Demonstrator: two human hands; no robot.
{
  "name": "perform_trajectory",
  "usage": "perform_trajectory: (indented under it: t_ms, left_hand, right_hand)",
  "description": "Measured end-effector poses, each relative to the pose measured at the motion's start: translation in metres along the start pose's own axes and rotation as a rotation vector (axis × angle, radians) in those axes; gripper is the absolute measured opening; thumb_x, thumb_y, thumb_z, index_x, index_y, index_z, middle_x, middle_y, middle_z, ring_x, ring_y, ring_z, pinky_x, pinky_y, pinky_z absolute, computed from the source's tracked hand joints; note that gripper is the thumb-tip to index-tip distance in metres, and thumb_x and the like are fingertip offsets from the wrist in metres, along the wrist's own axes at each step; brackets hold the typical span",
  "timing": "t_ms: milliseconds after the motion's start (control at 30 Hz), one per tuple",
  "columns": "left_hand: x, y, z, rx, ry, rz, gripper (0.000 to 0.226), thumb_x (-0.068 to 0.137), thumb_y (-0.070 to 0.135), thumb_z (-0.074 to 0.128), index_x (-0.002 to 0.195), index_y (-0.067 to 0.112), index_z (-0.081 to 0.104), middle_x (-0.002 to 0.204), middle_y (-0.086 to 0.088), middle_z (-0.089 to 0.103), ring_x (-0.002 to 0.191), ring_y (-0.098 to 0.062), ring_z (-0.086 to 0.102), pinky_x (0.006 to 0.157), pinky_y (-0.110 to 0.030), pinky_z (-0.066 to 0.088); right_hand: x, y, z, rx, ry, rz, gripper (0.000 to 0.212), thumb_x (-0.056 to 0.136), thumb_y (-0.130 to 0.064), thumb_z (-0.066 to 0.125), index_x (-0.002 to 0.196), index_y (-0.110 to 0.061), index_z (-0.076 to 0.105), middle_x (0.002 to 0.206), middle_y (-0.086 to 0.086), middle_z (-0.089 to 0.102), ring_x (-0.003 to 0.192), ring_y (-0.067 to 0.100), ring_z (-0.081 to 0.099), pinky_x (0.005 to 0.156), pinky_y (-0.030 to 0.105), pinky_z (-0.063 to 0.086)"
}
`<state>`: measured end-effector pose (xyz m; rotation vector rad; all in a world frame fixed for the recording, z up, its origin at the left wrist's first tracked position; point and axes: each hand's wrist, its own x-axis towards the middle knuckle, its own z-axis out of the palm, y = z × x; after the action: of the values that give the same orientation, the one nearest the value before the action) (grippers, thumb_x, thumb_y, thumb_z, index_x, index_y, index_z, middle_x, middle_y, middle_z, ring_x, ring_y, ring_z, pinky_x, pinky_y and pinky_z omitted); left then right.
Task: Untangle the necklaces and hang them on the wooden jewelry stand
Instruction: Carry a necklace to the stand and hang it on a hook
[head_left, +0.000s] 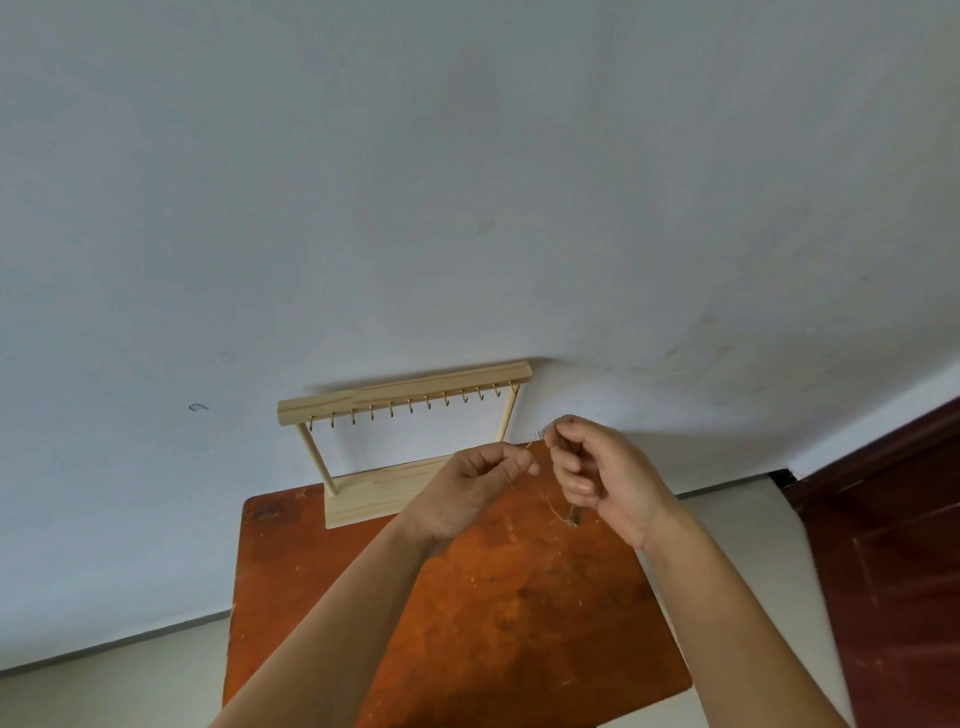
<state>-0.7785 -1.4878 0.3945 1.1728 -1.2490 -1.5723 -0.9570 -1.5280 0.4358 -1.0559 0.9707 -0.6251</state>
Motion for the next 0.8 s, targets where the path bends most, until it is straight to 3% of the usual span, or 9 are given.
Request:
perform_trajectory:
  t_ms: [100,167,267,333,400,500,633,700,800]
  left_hand:
    - [0.005,-0.004,0.003,-0.029,0.161,-0.030,0.029,0.101,0.024,0.050,0.104,0.004,0.071,0.062,0.021,0.061,0.059,0.006,0.053,0.059,-0.007,0.040]
    - [0.012,-0.009,0.002,0.022,0.289,-0.060,0.024,0.099,0.027,0.055,0.100,0.014,0.075,0.077,0.017,0.072,0.074,0.005,0.061,0.062,-0.006,0.045]
    - [0.025,-0.017,-0.001,0.024,0.470,-0.138,0.017,0.093,0.035,0.064,0.096,0.025,0.076,0.090,0.000,0.070,0.082,-0.015,0.056,0.065,-0.016,0.043]
    - [0.034,-0.018,-0.002,-0.005,0.541,-0.190,0.020,0.092,0.036,0.066,0.102,0.022,0.076,0.095,-0.002,0.069,0.085,-0.015,0.055,0.066,-0.019,0.043]
    - [0.042,-0.016,-0.002,-0.013,0.568,-0.221,0.027,0.092,0.036,0.065,0.110,0.018,0.074,0.103,0.004,0.067,0.096,-0.013,0.057,0.075,-0.022,0.044]
    - [0.054,-0.019,-0.001,-0.061,0.596,-0.291,0.029,0.091,0.039,0.066,0.110,0.018,0.074,0.111,0.006,0.064,0.113,-0.022,0.053,0.093,-0.040,0.045]
    - [0.067,-0.023,0.000,-0.146,0.622,-0.330,0.019,0.091,0.038,0.067,0.101,0.023,0.074,0.100,0.011,0.063,0.117,-0.023,0.052,0.107,-0.049,0.042]
    - [0.071,-0.023,0.001,-0.186,0.635,-0.333,0.025,0.090,0.038,0.068,0.107,0.020,0.073,0.098,0.012,0.062,0.120,-0.023,0.052,0.110,-0.052,0.039]
    - [0.076,-0.025,0.002,-0.184,0.663,-0.350,0.029,0.090,0.039,0.068,0.110,0.019,0.074,0.111,0.005,0.063,0.123,-0.026,0.052,0.110,-0.054,0.039]
  right_hand:
    - [0.009,0.002,-0.010,-0.098,0.107,-0.034,0.029,0.104,-0.027,0.044,0.091,-0.011,0.064,0.063,-0.002,0.039,0.049,0.010,0.026,0.047,0.027,0.020]
    - [0.017,0.004,-0.014,-0.192,0.179,-0.042,0.027,0.103,-0.029,0.050,0.094,-0.012,0.068,0.062,-0.002,0.037,0.049,0.010,0.026,0.048,0.026,0.021]
    - [0.031,0.007,-0.018,-0.220,0.241,-0.033,0.024,0.101,-0.031,0.053,0.099,-0.013,0.070,0.062,-0.003,0.036,0.050,0.010,0.027,0.048,0.024,0.024]
    - [0.041,0.008,-0.018,-0.227,0.285,-0.030,0.023,0.101,-0.031,0.053,0.102,-0.016,0.071,0.064,-0.003,0.037,0.050,0.008,0.029,0.047,0.021,0.027]
    - [0.052,0.008,-0.017,-0.252,0.306,-0.040,0.023,0.101,-0.033,0.053,0.101,-0.021,0.072,0.066,-0.005,0.038,0.049,0.006,0.031,0.047,0.019,0.030]
    - [0.066,0.006,-0.013,-0.273,0.312,-0.062,0.022,0.100,-0.034,0.054,0.097,-0.025,0.074,0.065,-0.012,0.045,0.055,0.006,0.035,0.050,0.019,0.032]
    - [0.079,0.000,-0.012,-0.277,0.298,-0.090,0.023,0.100,-0.035,0.054,0.100,-0.022,0.074,0.059,-0.018,0.050,0.058,0.004,0.039,0.052,0.019,0.031]
    - [0.086,-0.001,-0.013,-0.283,0.296,-0.090,0.025,0.100,-0.036,0.055,0.103,-0.020,0.074,0.062,-0.014,0.047,0.056,0.006,0.038,0.050,0.020,0.031]
    - [0.094,0.001,-0.019,-0.290,0.290,-0.081,0.025,0.100,-0.036,0.054,0.104,-0.019,0.073,0.065,-0.007,0.044,0.054,0.007,0.036,0.048,0.020,0.031]
